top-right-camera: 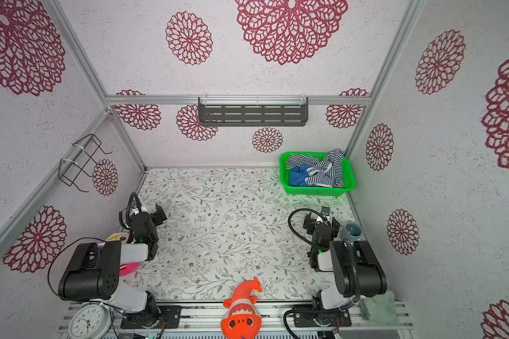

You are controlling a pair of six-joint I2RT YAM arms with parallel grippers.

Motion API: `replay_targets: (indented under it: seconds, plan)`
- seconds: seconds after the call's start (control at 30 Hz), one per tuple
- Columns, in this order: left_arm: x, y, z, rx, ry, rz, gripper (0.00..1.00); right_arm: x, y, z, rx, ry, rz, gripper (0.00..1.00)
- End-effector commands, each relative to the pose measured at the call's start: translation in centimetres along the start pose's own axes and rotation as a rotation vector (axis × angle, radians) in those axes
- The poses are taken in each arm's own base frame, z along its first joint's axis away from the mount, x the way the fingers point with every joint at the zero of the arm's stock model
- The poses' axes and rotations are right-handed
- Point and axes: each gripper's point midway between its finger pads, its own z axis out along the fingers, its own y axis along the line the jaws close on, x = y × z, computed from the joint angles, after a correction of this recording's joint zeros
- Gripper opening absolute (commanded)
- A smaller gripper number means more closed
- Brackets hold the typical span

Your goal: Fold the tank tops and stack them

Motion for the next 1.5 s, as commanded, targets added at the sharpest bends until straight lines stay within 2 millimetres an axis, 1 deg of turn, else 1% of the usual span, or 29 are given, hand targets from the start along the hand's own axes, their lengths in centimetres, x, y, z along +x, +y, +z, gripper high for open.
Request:
replay_targets:
  seconds: [0.0, 0.97, 1.0, 1.03, 1.07, 1.1, 1.17, 1.23, 1.3, 1.33, 1.4, 1.47]
  plan:
    - [-0.6, -0.2, -0.1, 0.006, -0.025, 0.006, 0.97, -1.5, 0.2, 0.1, -0.005, -0.051, 0.032, 0.99]
    - [-0.6, -0.2, 0.0, 0.013, -0.022, 0.005, 0.97, -1.5, 0.3, 0.2, -0.011, -0.048, 0.039, 0.99]
    - [-1.1, -0.4, -0.1, 0.027, -0.035, 0.015, 0.98, -1.7, 0.0, 0.1, 0.003, -0.057, 0.042, 0.99]
    - [-1.5, -0.9, -0.3, 0.041, -0.008, 0.031, 0.98, -2.0, -0.1, 0.2, 0.015, -0.035, 0.046, 0.99]
    - [-2.4, -1.1, -0.5, 0.045, 0.015, 0.044, 0.99, -2.8, -0.2, 0.3, 0.019, -0.029, 0.038, 0.99]
    - [-3.7, -1.0, -0.7, 0.024, 0.041, 0.046, 0.99, -3.8, 0.0, 0.4, 0.015, -0.009, 0.027, 0.99]
    - [-6.8, -1.1, -1.4, 0.010, 0.031, 0.061, 0.98, -6.0, -0.1, 0.1, 0.017, 0.005, 0.030, 0.99]
    - [-9.5, -1.5, -2.4, 0.005, 0.025, 0.067, 0.98, -8.7, 0.0, -0.5, 0.009, 0.000, 0.048, 0.99]
    - [-11.2, -2.0, -3.2, 0.010, 0.044, 0.045, 0.98, -10.6, -0.9, -1.0, 0.055, 0.021, 0.091, 0.99]
    - [-11.8, -2.2, -3.6, 0.013, 0.062, 0.023, 0.98, -11.4, -1.4, -1.2, 0.084, 0.039, 0.108, 0.99]
    - [-12.2, -2.7, -4.0, 0.024, 0.103, -0.015, 0.98, -12.2, -2.1, -0.9, 0.128, 0.101, 0.108, 0.99]
    - [-12.0, -3.4, -4.2, 0.048, 0.159, -0.053, 0.99, -12.7, -2.1, 0.1, 0.135, 0.187, 0.085, 0.99]
